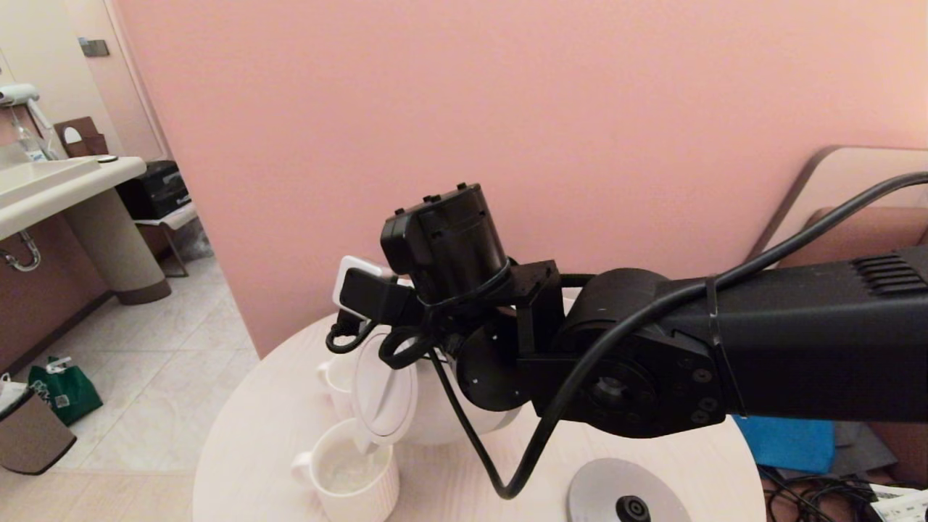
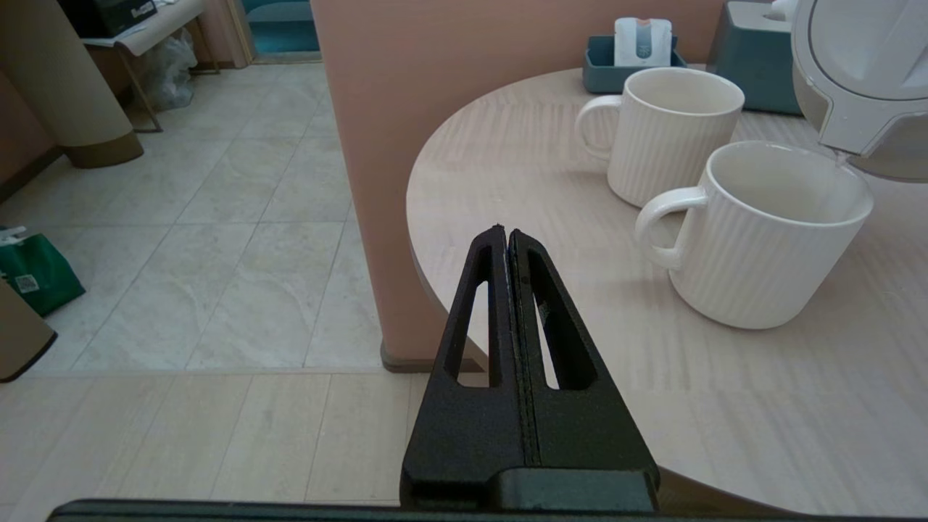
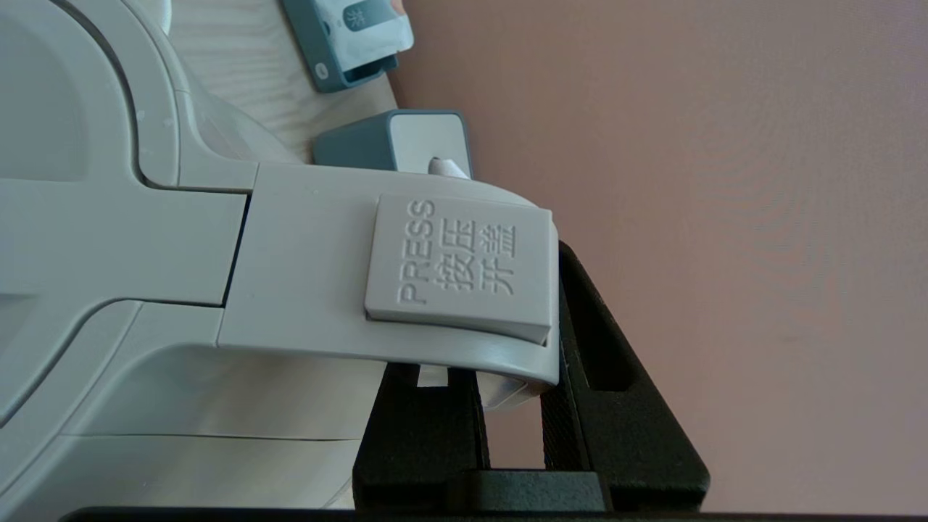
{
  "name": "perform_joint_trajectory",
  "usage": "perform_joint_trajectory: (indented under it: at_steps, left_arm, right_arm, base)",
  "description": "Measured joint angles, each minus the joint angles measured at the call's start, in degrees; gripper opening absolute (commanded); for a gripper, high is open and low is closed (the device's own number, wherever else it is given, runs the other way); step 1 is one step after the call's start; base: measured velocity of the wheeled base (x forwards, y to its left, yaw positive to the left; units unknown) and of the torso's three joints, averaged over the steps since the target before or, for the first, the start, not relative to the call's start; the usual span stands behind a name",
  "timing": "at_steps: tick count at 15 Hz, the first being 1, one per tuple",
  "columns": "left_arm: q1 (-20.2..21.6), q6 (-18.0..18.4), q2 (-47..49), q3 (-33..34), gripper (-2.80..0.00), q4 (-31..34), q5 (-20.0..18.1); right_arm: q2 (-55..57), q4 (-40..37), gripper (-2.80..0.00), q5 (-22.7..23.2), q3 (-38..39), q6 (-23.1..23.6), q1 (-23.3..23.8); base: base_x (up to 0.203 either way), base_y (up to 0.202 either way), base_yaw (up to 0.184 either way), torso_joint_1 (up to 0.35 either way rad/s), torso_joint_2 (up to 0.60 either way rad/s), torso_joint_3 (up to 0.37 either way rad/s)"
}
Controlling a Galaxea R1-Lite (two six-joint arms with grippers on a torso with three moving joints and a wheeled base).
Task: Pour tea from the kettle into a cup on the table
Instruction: Pour water into another cup
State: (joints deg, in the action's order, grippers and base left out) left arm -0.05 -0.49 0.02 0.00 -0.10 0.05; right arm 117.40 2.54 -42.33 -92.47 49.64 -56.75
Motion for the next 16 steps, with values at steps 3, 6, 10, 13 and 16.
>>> perform_joint_trajectory:
  at_steps: [3, 6, 10, 13, 16]
  left_arm:
    - [0.00, -0.02, 0.00, 0.00, -2.80, 0.02, 0.02]
    - [0.00, 0.00, 0.00, 0.00, -2.80, 0.00, 0.00]
    - [0.00, 0.00, 0.00, 0.00, -2.80, 0.02, 0.02]
    - [0.00, -0.02, 0.00, 0.00, -2.80, 0.02, 0.00]
    - [0.02, 0.00, 0.00, 0.00, -2.80, 0.02, 0.02]
  right_arm:
    - [0.02, 0.00, -2.80, -0.50, 0.00, 0.47, -0.02]
    - [0.02, -0.01, -2.80, -0.64, 0.00, 0.60, 0.00]
    - [0.02, -0.01, -2.80, -0.69, 0.00, 0.60, 0.00]
    - [0.09, -0.04, -2.80, -0.81, 0.00, 0.67, 0.00]
    - [0.16, -0.01, -2.80, -0.84, 0.13, 0.66, 0.00]
  base:
    - [0.000, 0.000, 0.000, 0.000, 0.00, 0.000]
    - [0.000, 0.000, 0.000, 0.000, 0.00, 0.000]
    - [0.000, 0.000, 0.000, 0.000, 0.00, 0.000]
    - [0.000, 0.000, 0.000, 0.000, 0.00, 0.000]
    - [0.000, 0.000, 0.000, 0.000, 0.00, 0.000]
